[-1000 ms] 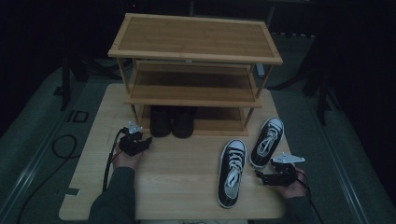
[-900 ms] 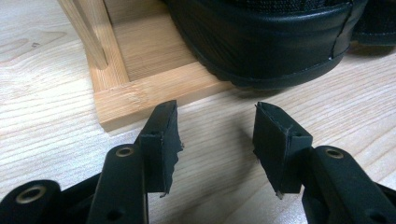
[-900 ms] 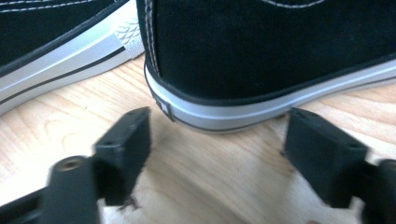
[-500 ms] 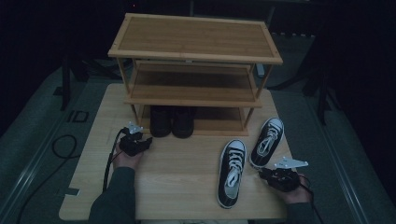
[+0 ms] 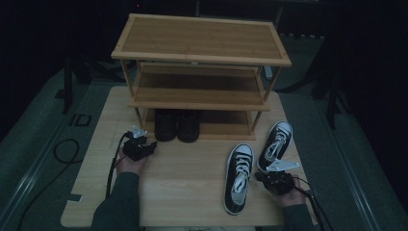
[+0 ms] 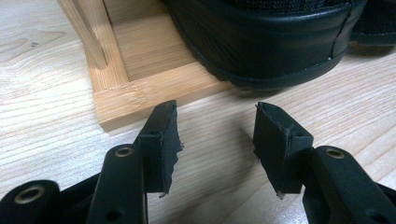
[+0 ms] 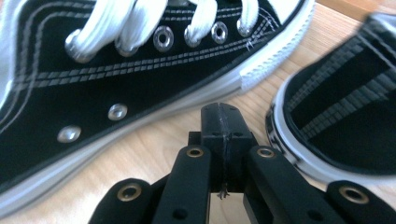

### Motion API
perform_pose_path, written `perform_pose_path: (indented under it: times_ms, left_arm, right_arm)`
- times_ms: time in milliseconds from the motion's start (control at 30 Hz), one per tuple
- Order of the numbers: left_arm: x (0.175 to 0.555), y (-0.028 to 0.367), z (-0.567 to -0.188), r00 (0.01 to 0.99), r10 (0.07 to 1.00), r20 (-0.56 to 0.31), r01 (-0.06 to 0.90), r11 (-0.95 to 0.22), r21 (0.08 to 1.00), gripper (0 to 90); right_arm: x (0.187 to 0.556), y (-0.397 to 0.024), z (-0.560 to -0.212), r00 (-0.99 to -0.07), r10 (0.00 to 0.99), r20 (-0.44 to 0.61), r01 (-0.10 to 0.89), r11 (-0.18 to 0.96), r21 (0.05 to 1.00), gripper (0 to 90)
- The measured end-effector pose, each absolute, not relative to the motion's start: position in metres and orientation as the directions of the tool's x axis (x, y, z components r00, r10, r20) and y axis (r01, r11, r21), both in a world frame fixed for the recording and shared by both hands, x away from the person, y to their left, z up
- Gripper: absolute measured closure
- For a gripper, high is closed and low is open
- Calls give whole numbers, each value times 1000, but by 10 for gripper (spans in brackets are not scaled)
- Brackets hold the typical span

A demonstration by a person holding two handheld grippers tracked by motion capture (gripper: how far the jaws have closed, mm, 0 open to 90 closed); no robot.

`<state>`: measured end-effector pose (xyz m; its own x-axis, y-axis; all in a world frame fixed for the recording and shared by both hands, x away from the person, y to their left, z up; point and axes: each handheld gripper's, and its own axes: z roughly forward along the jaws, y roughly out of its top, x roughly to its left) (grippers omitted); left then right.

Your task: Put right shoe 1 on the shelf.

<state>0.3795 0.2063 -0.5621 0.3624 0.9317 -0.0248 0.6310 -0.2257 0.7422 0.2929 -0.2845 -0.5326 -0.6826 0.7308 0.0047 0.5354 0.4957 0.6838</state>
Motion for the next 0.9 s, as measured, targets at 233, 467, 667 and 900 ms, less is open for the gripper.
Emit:
perform_pose_path:
  times_ms: [233, 467, 667, 900]
  left_arm:
    - [380, 206, -562, 362, 932, -27, 631, -223, 743, 505]
    - [380, 207, -562, 362, 932, -28, 631, -223, 743, 505]
    - [380, 207, -562, 361, 932, -29, 632, -221, 743, 506]
    - [380, 207, -562, 361, 932, -29, 632, -221, 743, 507]
  right_arm:
    - [304, -271, -534, -686, 728, -9, 542, 519, 660, 900]
    - [316, -252, -533, -717, 696, -34, 512, 560, 652, 900]
    - [330, -227, -530, -756, 652, -57, 482, 613, 626, 900]
    - [342, -198, -528, -791, 607, -68, 449, 653, 610, 900]
